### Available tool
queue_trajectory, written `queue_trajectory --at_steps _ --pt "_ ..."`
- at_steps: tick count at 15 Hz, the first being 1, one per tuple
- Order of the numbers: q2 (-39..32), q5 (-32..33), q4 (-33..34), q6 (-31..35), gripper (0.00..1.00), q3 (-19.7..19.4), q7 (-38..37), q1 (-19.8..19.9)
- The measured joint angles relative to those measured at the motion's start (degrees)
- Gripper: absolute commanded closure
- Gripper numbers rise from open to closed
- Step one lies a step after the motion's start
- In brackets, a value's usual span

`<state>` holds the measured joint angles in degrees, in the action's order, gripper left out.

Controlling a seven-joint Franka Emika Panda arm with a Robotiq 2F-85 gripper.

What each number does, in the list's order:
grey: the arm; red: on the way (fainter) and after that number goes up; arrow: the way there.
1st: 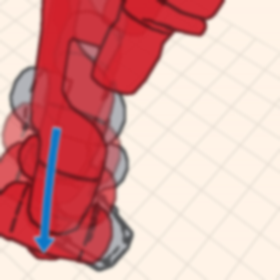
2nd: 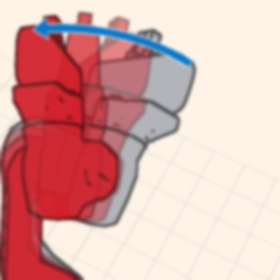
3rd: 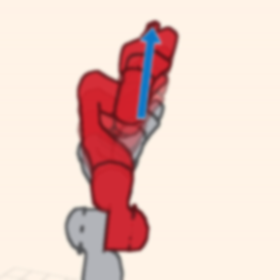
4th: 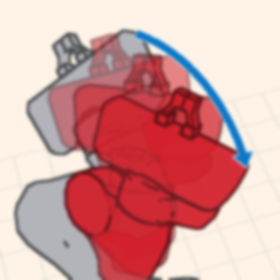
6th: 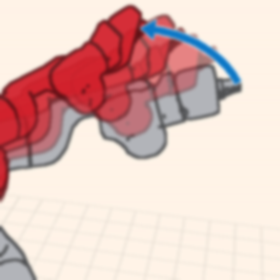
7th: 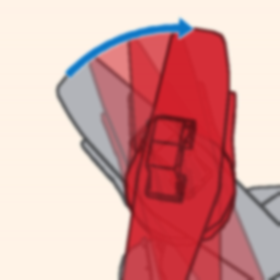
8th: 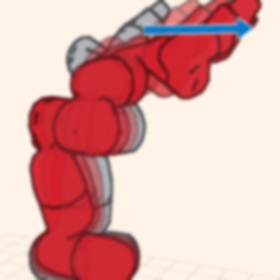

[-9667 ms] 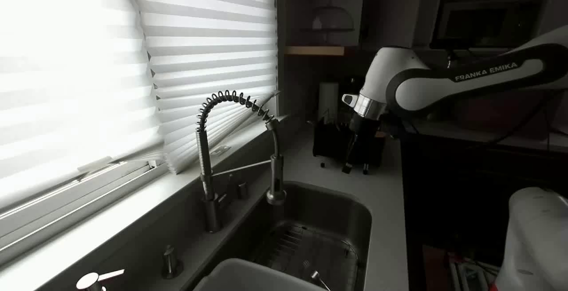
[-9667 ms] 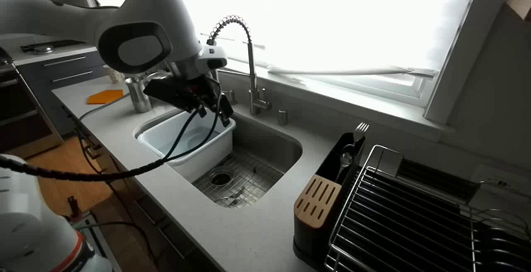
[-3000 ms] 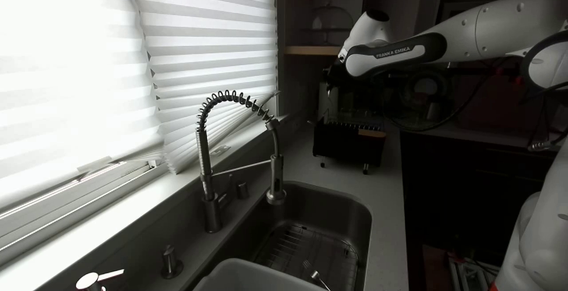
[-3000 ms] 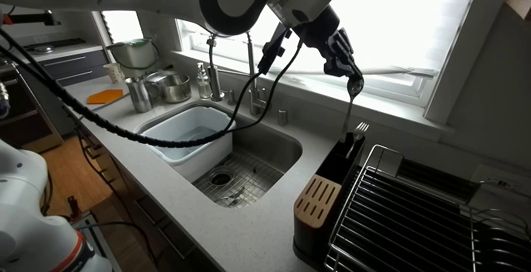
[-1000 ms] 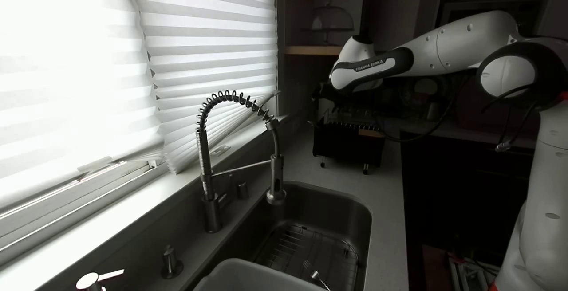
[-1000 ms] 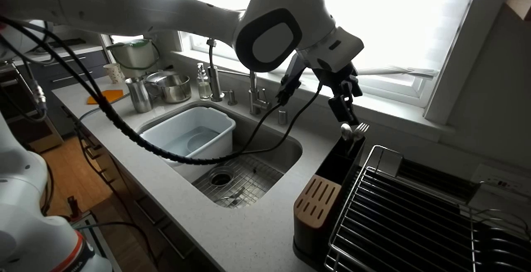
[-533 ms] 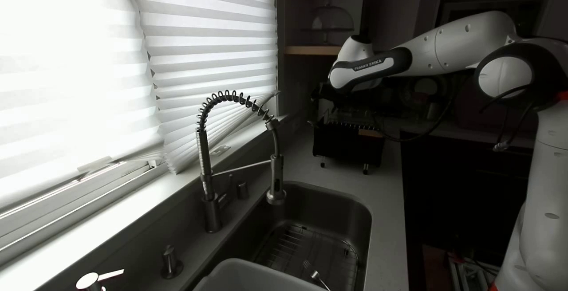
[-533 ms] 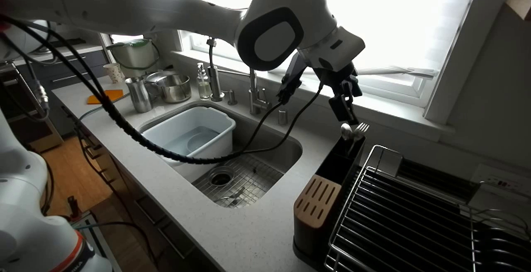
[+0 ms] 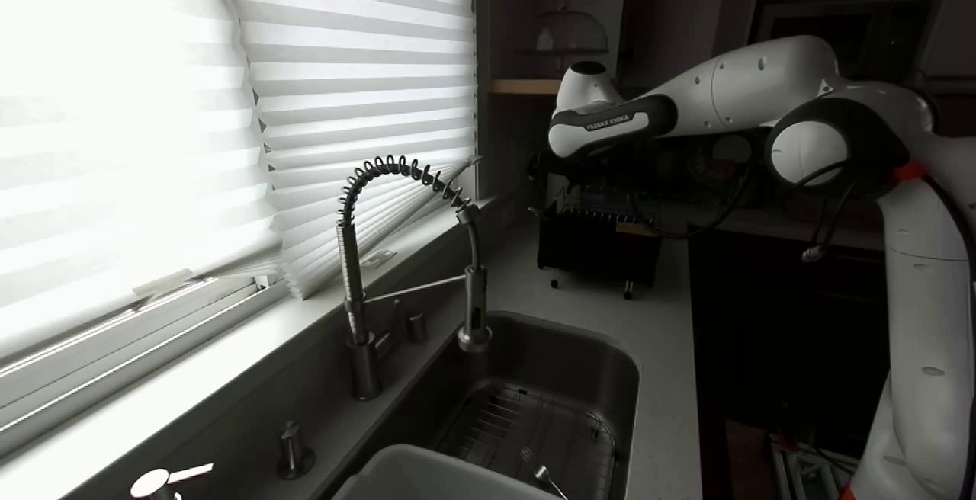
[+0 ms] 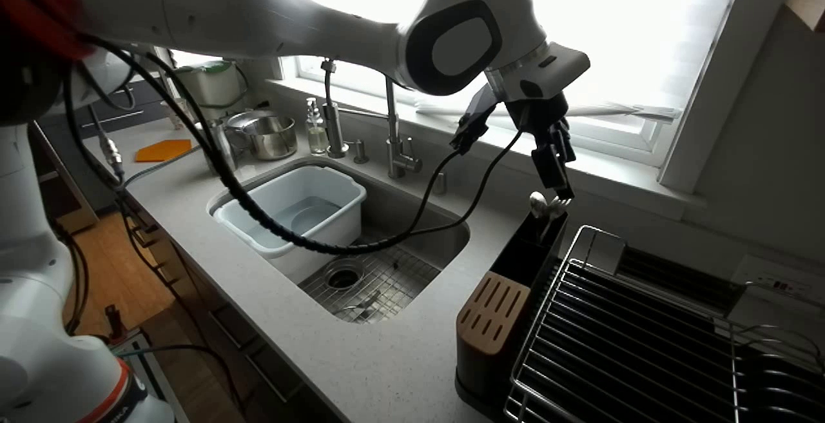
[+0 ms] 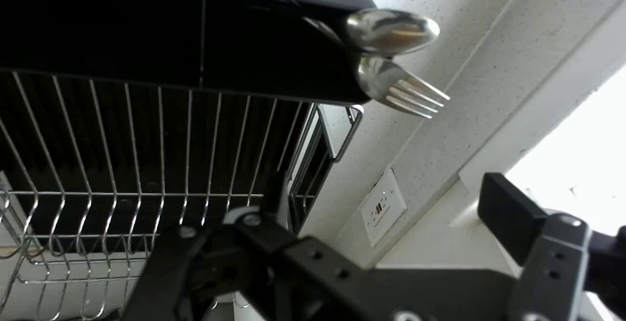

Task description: Pick up the spoon and place it next to the fork and pick up the fork and place it where the spoon was

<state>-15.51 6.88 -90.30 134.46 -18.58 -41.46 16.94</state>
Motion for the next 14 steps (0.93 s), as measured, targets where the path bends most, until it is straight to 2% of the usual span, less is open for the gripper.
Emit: queue_trajectory --at_steps 5,11,12,13,14 --pt "-6.25 0.02 6.68 -4.1 0.0 0.31 9.6 0.06" --pt "-9.99 -4.34 9.09 -4.1 0.0 1.48 25.91 1.84" --pt "-10.23 -5.07 9.19 -4.1 0.05 1.8 27.97 2.22" --pt "-10.45 -5.71 9.3 -4.1 0.26 2.06 29.75 2.57" --pt "-10.58 -6.27 9.36 -4.11 0.29 2.28 31.31 2.86"
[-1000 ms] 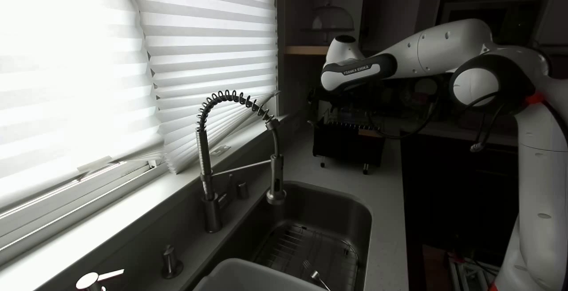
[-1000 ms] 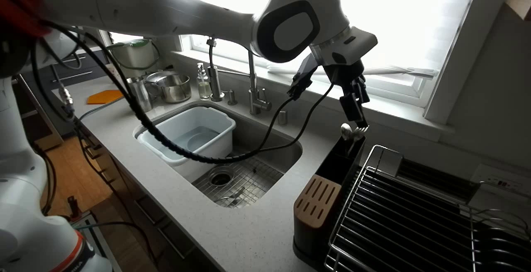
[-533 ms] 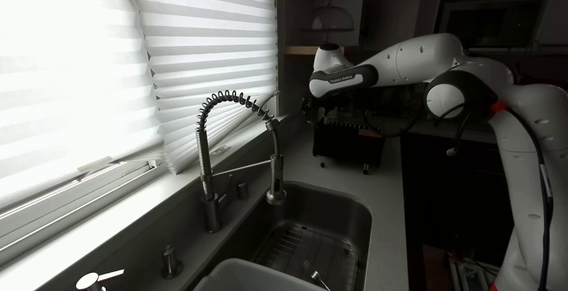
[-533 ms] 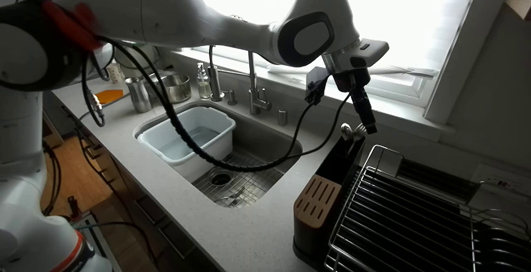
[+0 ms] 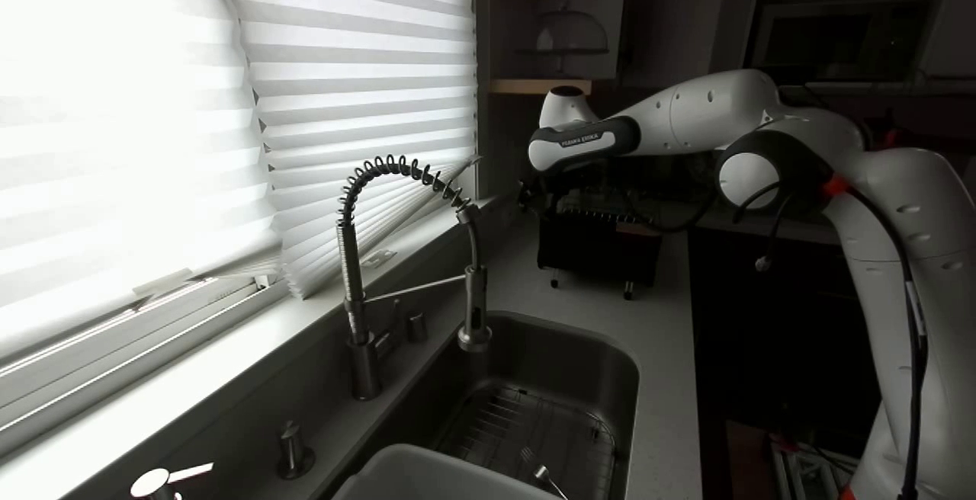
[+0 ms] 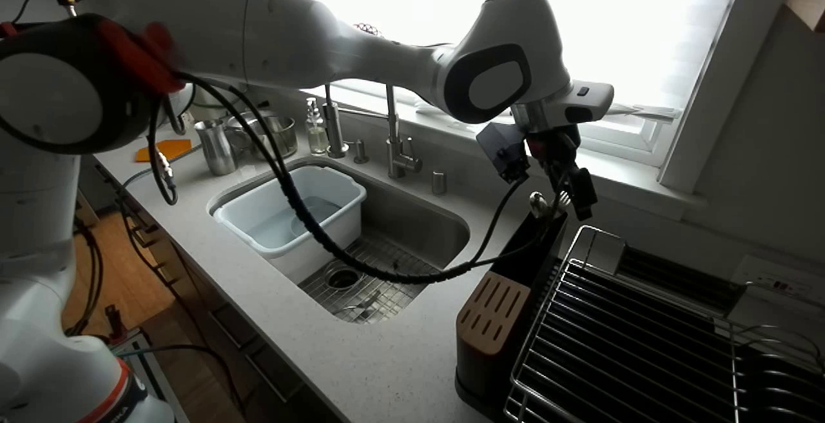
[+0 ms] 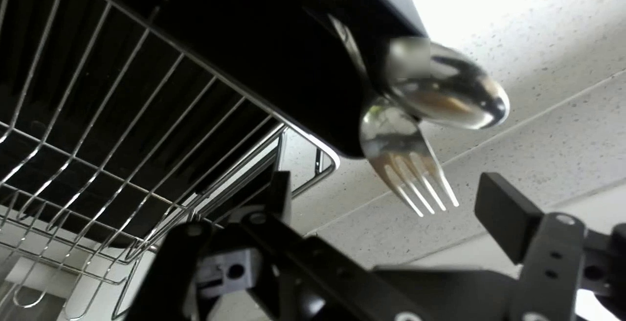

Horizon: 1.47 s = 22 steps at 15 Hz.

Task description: Pick up the spoon and place it next to the fork and pick up the fork and place it where the spoon was

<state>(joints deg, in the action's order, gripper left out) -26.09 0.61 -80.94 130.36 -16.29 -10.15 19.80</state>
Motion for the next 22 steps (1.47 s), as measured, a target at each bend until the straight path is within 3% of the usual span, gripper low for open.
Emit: queue_trajectory --at_steps 2,9,22 --pt "-0.09 -0.92 0.08 -0.08 0.38 0.4 2.35 0.47" --pt "-0.09 -1.61 1.04 -0.53 0.92 1.09 5.71 0.93" --pt "2.18 -1.6 2.61 -0.21 0.93 1.09 8.78 1.56"
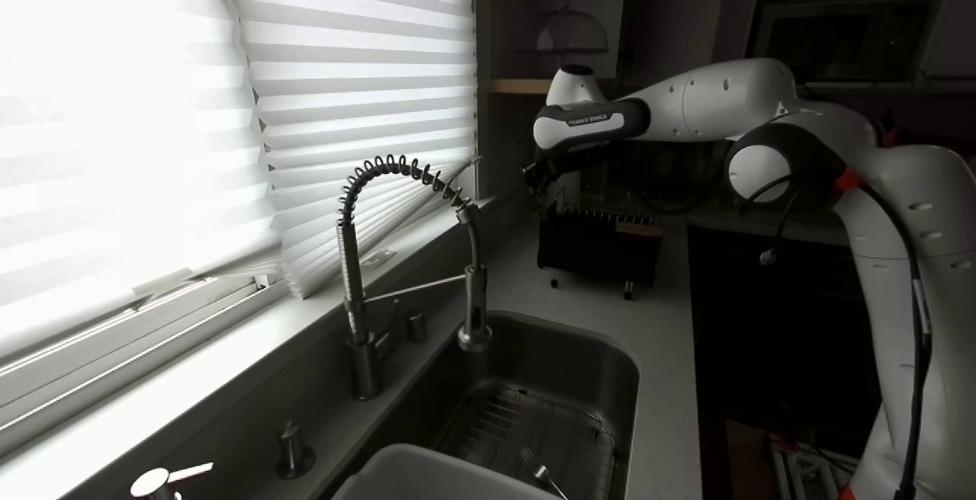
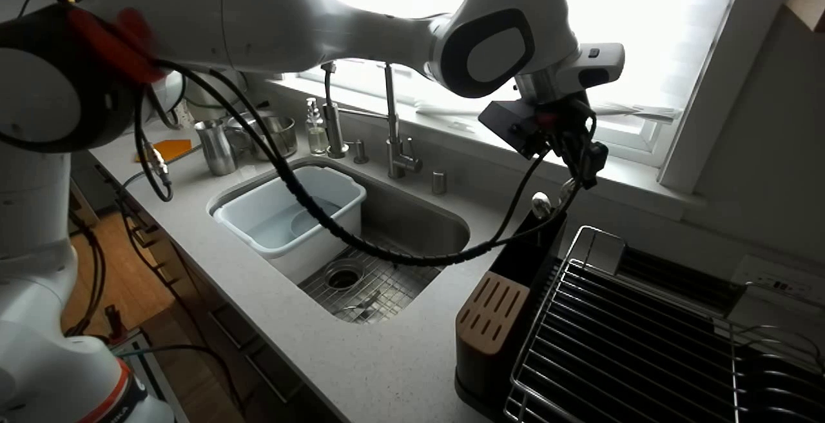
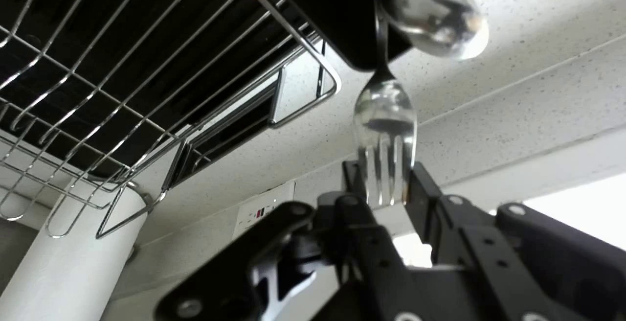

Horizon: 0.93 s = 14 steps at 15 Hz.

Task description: Pick up the spoon and place it next to the fork and pick up the fork and place it where the spoon was

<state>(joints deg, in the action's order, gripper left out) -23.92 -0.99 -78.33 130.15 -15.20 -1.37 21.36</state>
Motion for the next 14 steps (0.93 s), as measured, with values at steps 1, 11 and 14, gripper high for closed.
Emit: queue_trajectory --at_steps 1,11,14 --pt "0.71 0.01 -0.17 0.24 0.93 0.0 -0.04 -0.04" --pt "7.57 0.53 -3.55 3.6 0.93 -0.81 -1.03 -0.16" --pt "8.9 1.64 -4.56 3.7 0.93 -1.17 -1.96 -0.21"
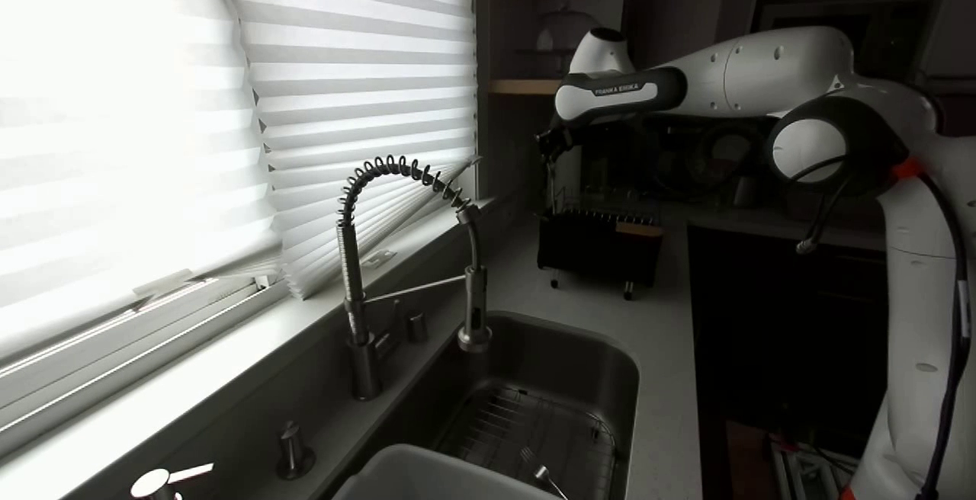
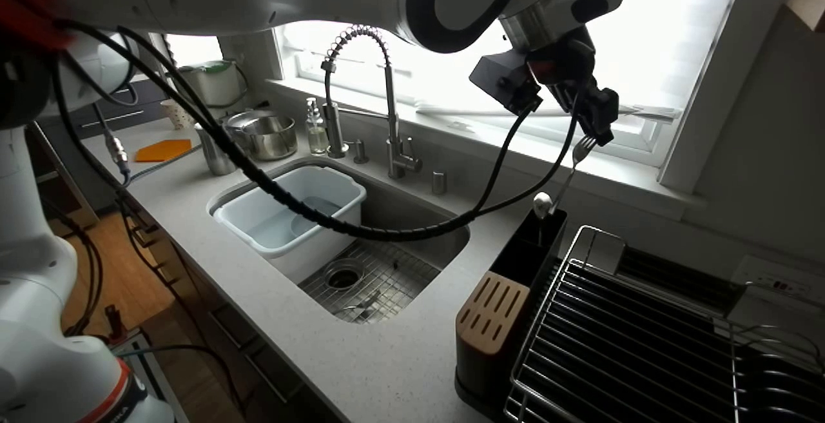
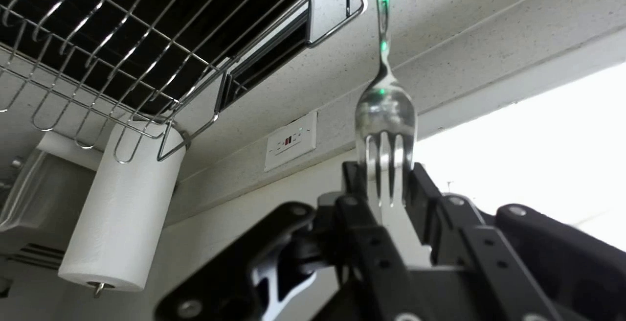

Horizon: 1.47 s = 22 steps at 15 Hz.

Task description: Pick up the spoon and place it next to the fork and pick up the fork and place it where the spoon was

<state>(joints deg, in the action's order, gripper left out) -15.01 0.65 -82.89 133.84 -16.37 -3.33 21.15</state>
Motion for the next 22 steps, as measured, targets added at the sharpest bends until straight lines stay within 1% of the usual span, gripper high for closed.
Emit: queue_trajectory --at_steps 4,7,14,22 --pt "0.87 3.99 -0.53 0.0 0.93 -0.59 -2.39 -0.22" --pt "1.8 5.85 -1.29 0.0 0.93 -0.62 -3.15 -0.3" --pt "5.09 7.73 -4.59 -0.13 0.93 -0.62 -3.19 -0.48" --pt "7.59 9.05 -7.87 -2.13 0.93 -0.85 -3.12 -0.53"
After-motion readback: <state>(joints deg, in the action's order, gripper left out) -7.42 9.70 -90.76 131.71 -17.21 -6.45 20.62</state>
